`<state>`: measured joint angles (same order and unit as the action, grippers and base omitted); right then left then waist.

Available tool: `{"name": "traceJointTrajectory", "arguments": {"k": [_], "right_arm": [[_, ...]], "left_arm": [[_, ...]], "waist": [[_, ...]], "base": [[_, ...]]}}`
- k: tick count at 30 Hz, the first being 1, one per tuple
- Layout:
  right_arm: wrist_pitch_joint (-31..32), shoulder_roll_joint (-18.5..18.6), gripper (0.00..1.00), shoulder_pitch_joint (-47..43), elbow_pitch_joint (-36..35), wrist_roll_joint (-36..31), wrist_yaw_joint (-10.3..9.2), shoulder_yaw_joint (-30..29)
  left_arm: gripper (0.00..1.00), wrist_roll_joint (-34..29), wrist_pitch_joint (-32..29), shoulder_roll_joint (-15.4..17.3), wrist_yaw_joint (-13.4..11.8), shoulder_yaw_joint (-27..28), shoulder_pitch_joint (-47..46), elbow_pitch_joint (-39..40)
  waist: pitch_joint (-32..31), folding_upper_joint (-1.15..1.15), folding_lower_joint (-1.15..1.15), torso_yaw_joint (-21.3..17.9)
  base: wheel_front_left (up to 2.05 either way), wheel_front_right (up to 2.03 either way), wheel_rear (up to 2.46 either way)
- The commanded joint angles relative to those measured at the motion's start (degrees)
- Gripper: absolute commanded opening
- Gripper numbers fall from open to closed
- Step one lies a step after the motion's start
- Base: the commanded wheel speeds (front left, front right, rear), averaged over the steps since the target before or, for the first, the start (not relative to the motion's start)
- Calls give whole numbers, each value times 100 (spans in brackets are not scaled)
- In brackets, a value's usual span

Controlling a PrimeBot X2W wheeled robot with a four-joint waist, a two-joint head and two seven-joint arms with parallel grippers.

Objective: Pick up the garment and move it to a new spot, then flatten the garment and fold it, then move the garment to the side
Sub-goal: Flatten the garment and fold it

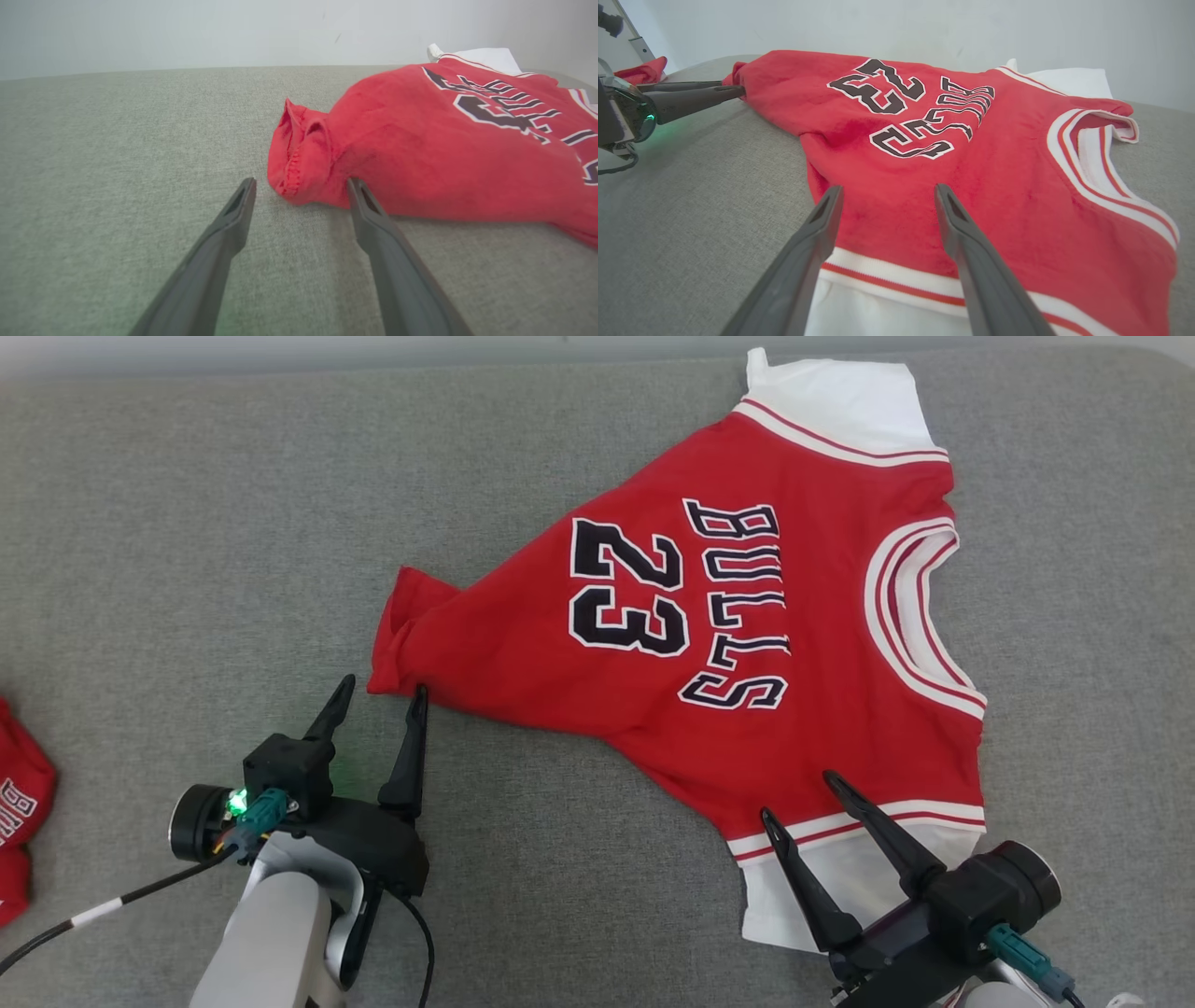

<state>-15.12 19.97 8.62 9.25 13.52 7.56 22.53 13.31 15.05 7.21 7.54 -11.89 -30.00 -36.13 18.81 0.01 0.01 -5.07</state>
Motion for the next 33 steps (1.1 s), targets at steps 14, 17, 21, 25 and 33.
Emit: {"name": "traceJointTrajectory", "arguments": {"k": [14, 17, 21, 25, 33], "right_arm": [[-2, -150, 100, -10, 122, -14, -15, -135], [-2, -202, 100, -82, 202, -15, -15, -186], [-2, -272, 100, -157, 356, -10, -15, -205], [-3, -352, 100, -200, 512, 6, -15, -232], [-3, -419, 100, -148, 689, 42, -15, -221]], "left_arm": [[0, 10, 19, 173, -10, -204, -96, 656], [0, -128, 20, 211, -10, -247, 8, 1170], [0, -303, 20, 284, -10, -381, 49, 1671], [0, -494, 19, 295, -10, -454, 32, 1989], [0, -664, 19, 267, -10, -677, -96, 1875]], "waist": [[-64, -1, -1, -41], [-183, -1, -1, 56], [-359, -1, -1, 201], [-493, -1, -1, 321], [-456, -1, -1, 256]], "base": [[0, 0, 0], [0, 0, 0], [0, 0, 0], [0, 0, 0], [0, 0, 0]]}}
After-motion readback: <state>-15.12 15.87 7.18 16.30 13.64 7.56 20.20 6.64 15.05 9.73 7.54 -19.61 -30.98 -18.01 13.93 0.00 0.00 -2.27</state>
